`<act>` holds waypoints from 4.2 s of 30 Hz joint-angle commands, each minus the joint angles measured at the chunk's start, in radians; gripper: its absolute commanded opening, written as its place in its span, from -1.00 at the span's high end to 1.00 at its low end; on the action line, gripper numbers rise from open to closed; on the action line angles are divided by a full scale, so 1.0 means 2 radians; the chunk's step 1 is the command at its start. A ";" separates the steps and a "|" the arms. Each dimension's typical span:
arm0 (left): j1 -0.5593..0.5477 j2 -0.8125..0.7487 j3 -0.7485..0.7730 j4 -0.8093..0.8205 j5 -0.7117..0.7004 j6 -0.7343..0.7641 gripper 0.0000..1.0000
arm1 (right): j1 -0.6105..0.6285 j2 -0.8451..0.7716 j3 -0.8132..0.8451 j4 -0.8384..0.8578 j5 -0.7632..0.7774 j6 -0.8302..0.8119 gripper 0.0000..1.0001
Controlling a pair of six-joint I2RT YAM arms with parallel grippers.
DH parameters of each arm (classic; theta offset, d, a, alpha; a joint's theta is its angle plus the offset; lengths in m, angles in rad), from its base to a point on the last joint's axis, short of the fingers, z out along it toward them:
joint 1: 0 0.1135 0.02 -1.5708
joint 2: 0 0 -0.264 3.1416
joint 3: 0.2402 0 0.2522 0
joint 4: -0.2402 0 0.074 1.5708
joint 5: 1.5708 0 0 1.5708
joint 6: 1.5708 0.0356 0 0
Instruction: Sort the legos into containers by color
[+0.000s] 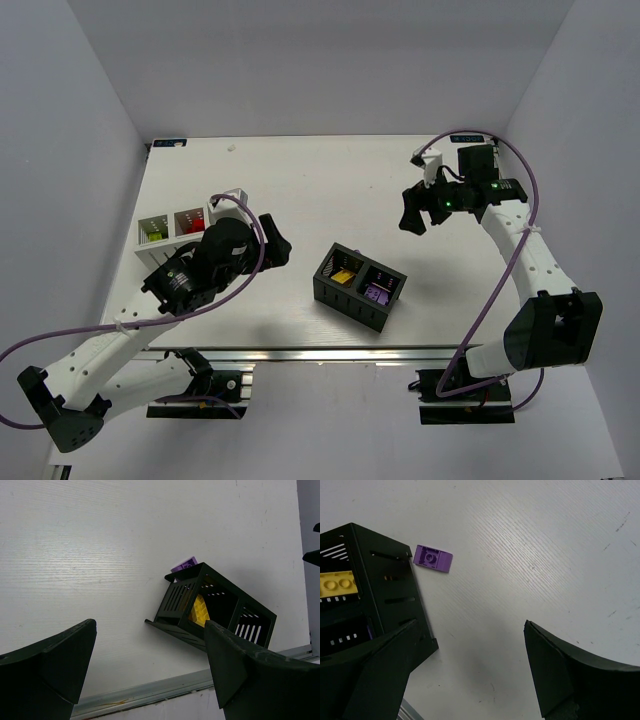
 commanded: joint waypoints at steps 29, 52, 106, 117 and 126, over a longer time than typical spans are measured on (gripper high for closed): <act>0.001 -0.001 0.012 -0.014 0.005 -0.002 -0.96 | 0.027 0.073 -0.027 -0.157 -0.041 -0.260 -0.02; 0.001 0.009 0.022 -0.013 0.010 0.001 -0.96 | 0.118 0.110 -0.012 -0.166 -0.094 -0.239 0.13; -0.008 0.164 0.176 -0.057 0.050 -0.155 -0.96 | 0.104 0.230 0.048 -0.075 0.021 -0.193 0.18; -0.008 0.103 0.119 0.007 0.047 -0.111 -0.96 | 0.097 0.273 0.110 -0.195 -0.036 -0.235 0.78; -0.008 0.067 0.093 0.042 0.043 -0.103 -0.96 | 0.096 0.334 0.153 -0.267 -0.072 -0.254 0.83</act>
